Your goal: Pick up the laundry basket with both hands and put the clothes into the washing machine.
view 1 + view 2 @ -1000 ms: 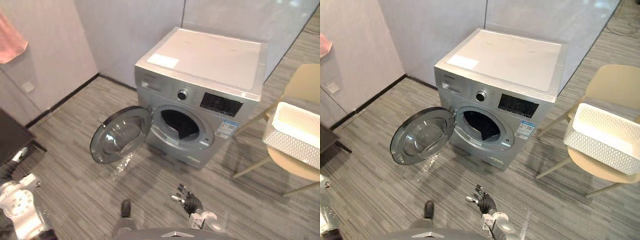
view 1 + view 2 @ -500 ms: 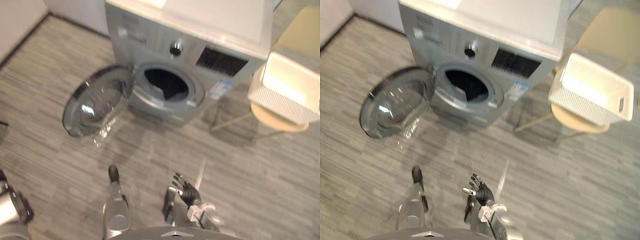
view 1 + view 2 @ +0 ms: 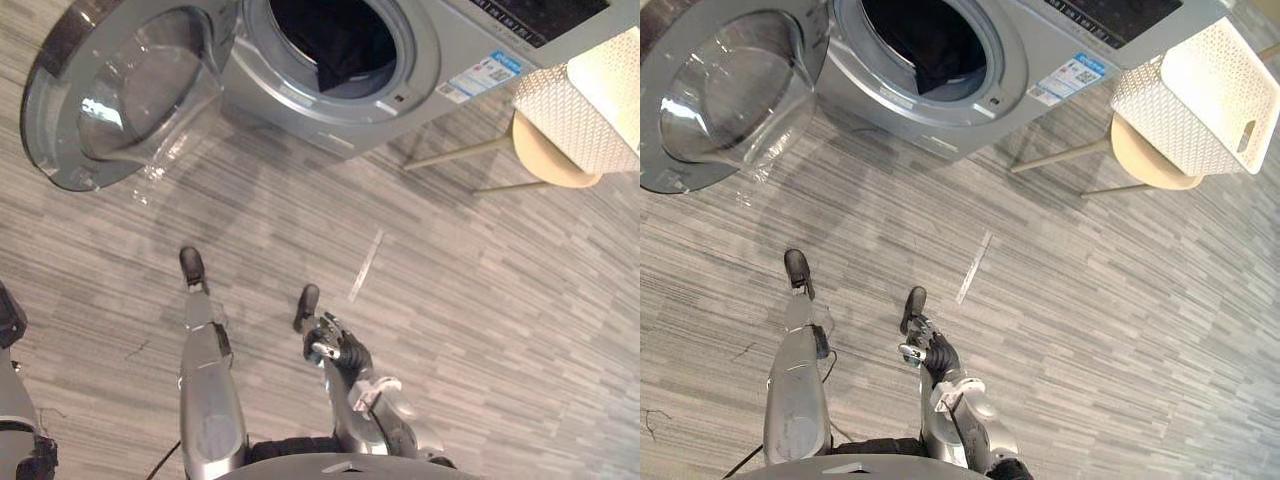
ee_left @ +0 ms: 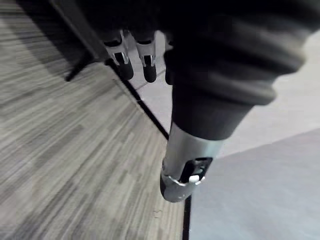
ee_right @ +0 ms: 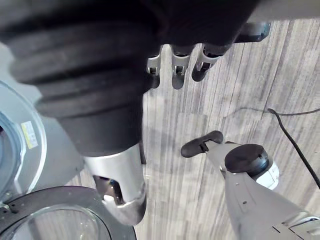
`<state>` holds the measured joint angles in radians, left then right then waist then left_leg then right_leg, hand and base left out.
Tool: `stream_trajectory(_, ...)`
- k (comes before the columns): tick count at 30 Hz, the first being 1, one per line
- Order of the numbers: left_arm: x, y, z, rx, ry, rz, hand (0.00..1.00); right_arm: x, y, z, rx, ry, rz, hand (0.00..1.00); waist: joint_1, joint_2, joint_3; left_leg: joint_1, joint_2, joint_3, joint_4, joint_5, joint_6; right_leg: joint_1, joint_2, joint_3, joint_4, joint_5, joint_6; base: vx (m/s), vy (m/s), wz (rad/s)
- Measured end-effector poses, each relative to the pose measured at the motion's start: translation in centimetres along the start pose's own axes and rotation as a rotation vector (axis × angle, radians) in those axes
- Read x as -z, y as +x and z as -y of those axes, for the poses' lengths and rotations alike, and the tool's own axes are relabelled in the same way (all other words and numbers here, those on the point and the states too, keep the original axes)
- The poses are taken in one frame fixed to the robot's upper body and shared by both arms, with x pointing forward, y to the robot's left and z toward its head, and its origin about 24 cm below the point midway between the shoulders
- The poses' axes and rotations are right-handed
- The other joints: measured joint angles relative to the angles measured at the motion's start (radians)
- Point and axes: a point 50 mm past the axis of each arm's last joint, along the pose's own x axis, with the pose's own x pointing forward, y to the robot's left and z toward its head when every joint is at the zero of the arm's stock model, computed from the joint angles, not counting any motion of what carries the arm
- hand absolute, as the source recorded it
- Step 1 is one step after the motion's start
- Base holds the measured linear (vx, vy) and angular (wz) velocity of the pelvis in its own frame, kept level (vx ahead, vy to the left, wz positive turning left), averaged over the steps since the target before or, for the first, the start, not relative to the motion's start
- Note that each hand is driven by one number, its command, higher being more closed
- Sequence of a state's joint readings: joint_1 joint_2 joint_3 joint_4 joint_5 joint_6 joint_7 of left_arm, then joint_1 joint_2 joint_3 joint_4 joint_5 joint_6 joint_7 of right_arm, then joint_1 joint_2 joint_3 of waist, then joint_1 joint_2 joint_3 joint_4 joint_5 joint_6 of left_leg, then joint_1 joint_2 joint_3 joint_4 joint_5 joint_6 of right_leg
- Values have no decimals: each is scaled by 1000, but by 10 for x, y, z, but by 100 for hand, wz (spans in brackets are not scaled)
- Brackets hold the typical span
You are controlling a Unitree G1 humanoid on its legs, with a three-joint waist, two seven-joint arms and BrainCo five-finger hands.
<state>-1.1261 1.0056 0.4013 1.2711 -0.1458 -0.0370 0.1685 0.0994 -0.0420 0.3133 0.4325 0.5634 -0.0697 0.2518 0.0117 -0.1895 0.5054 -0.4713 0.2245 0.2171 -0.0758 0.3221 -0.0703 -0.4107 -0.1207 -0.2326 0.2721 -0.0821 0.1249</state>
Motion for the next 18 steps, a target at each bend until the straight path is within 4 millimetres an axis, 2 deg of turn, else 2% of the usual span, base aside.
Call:
stream_trajectory(1,3,0,-2,-7,-15,-17,0,0,0,0,-1,1,1,0,-1,0,0,-1,1,0,0,0,0,-1,0,0,0,0,0,20,-39,-3)
stream_trajectory(3,30,-3,-15,-25,-105,-136,0,2,2,-5,-13,15,4,0,-6,-1,0,-2,7,2,0,0,-1,0,6,1,-13,4,-3,9,-41,-4)
stream_trajectory(5,45,-6,-17,-23,-162,-185,0,3,2,-6,-22,15,-1,0,-7,-1,-1,-2,14,5,0,1,-2,3,13,2,-23,9,-5,3,-47,-7)
stream_trajectory(7,56,-9,-7,17,-169,-214,0,4,2,-7,-37,11,-6,0,-9,-2,-1,0,20,6,0,2,-4,9,20,3,-33,17,-7,6,-41,-5)
stream_trajectory(9,65,-18,30,154,-56,-213,0,5,1,-9,-59,-3,-19,0,-13,-3,-2,6,21,6,0,3,-6,13,20,4,-23,18,-7,5,-33,-2)
stream_trajectory(11,64,-21,43,218,33,-184,0,4,2,-10,-67,-11,-11,0,-34,-6,-4,15,19,9,0,4,-6,12,17,10,-9,17,-6,-2,-27,-5)
stream_trajectory(15,67,-27,58,304,187,-148,0,4,3,-14,-89,-24,-13,0,-66,-14,-10,40,19,41,-1,-8,-21,1,15,46,0,11,-13,-39,-34,-25)
stream_trajectory(18,67,-27,55,259,199,-128,0,5,3,-15,-94,-31,-21,0,-79,-27,-18,42,27,60,-1,-9,-25,-11,22,69,-10,22,-10,-24,-47,-23)
